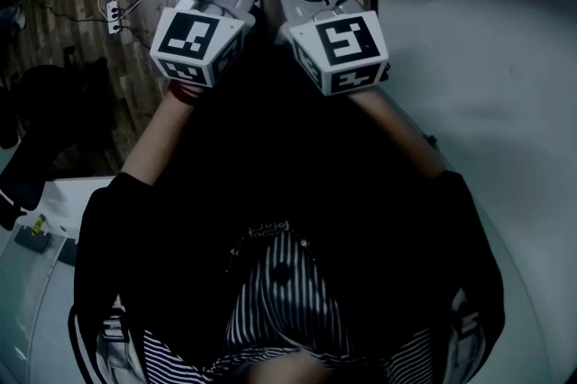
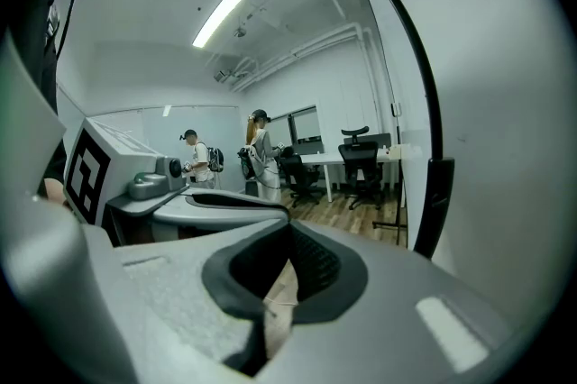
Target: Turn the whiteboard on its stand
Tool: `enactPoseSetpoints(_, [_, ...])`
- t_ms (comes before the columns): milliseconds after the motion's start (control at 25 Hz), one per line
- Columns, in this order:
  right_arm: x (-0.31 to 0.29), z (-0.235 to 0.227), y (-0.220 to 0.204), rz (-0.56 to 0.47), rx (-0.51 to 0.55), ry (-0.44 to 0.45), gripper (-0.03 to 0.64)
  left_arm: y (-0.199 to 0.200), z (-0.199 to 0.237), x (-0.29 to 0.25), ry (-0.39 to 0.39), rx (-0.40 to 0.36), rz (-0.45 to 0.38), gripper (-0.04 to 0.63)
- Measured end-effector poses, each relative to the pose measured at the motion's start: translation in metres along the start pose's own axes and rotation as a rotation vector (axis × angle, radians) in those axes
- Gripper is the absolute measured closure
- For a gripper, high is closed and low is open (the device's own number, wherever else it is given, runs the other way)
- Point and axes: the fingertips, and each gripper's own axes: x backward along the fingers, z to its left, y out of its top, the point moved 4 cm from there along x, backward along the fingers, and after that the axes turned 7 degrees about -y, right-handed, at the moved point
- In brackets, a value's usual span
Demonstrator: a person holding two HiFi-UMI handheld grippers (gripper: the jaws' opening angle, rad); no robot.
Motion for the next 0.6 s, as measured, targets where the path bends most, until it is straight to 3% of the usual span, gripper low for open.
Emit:
enactPoseSetpoints(280, [-0.024, -0.050, 0.023, -0.042, 0.002, -0.114, 0.617, 0.027, 0.024, -0.062, -0.119, -0.068, -0.016, 0.600])
enactPoseSetpoints(600, [-0.051, -0.079, 0.055, -0.062, 0.003, -0.213, 0.617, 0.058, 0.053, -0.099, -0.210, -0.092, -0.039, 0.600])
